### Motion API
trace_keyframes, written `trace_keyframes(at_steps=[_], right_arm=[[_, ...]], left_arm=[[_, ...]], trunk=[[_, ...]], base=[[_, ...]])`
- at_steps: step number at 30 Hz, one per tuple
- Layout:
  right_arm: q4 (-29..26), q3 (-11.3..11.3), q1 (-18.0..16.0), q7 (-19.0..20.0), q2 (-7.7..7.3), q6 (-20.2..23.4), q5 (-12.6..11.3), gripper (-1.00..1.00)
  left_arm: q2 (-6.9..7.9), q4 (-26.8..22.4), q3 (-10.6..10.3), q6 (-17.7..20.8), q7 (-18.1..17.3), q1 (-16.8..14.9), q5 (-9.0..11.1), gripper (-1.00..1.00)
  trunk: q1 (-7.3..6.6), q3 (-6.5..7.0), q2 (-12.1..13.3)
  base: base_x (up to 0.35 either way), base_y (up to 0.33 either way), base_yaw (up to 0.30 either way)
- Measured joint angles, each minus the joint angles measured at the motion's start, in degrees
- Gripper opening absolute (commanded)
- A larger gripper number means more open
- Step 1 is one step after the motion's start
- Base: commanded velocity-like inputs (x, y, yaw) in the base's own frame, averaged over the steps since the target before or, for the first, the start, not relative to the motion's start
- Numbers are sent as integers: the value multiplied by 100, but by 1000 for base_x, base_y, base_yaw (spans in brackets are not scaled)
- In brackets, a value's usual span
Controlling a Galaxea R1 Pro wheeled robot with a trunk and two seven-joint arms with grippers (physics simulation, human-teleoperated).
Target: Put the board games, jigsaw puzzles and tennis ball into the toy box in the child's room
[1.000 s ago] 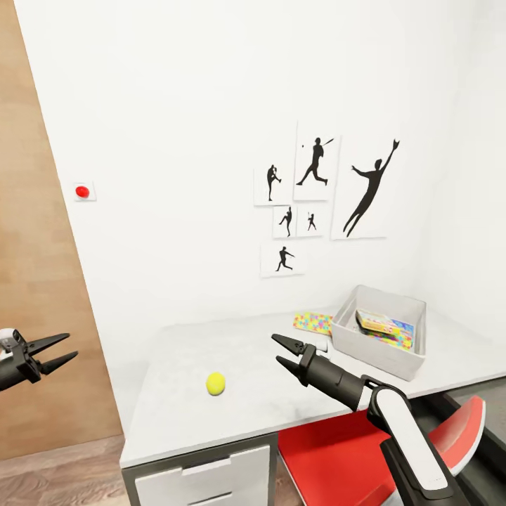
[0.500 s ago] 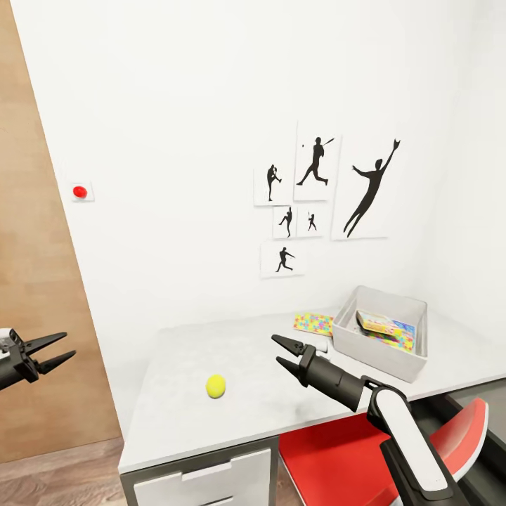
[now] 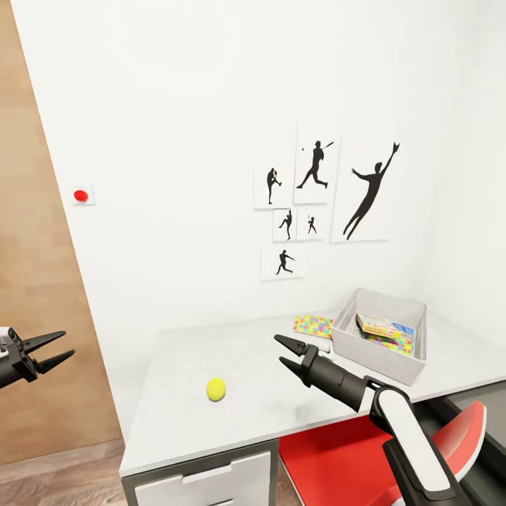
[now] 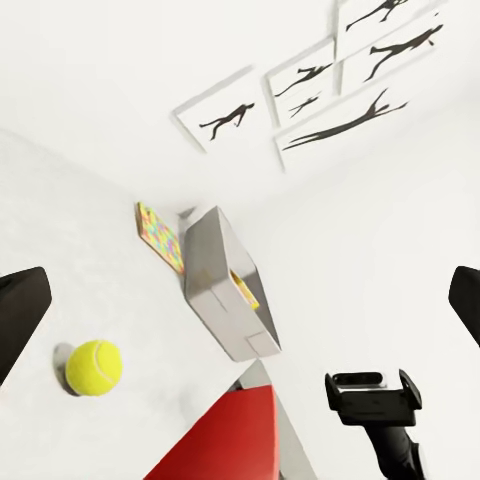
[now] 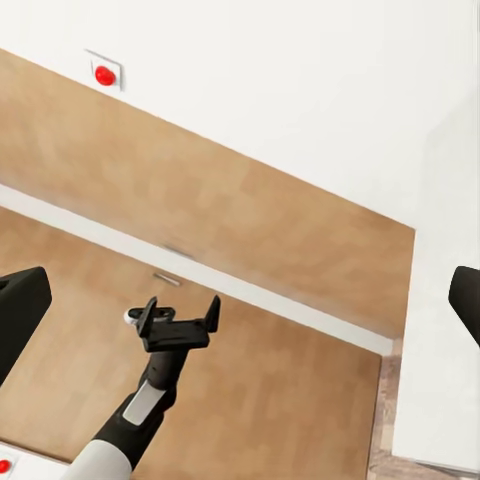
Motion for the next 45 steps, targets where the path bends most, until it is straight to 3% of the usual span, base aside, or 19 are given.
trace_keyframes(at_steps=[3, 5, 9, 13, 24, 26, 30, 45], right_arm=[[2, -10, 0, 10, -3, 30, -5, 100], [4, -13, 0, 12, -5, 43, -7, 100], [3, -16, 0, 17, -6, 59, -4, 100], [3, -17, 0, 22, 0, 63, -2, 100], [3, -17, 9, 30, -5, 57, 5, 100], [3, -17, 9, 32, -6, 56, 4, 100], [3, -17, 11, 36, -7, 56, 3, 100], [3, -25, 53, 24, -5, 42, -3, 100]], left_arm=[[29, -76, -15, 102, 1, 0, -20, 100], [123, -183, -50, 323, 2, -1, -29, 100], [293, -303, -84, 653, 3, -1, -28, 100], [348, -337, -93, 773, 3, 0, -28, 100], [364, -360, -141, 839, 3, 0, -28, 100], [361, -360, -331, 841, 3, 1, -31, 100], [359, -361, -425, 841, 3, 0, -29, 100], [359, -359, -463, 841, 3, 0, -29, 100]], trunk=[[0, 0, 0], [0, 0, 0], [-87, 71, 159], [-175, 143, 319], [-417, 341, 761], [-461, 377, 842], [-549, 449, 1002], [-879, 719, 1605]], base=[[0, 0, 0], [0, 0, 0], [0, 0, 0], [0, 0, 0], [0, 0, 0], [0, 0, 0], [0, 0, 0], [0, 0, 0]])
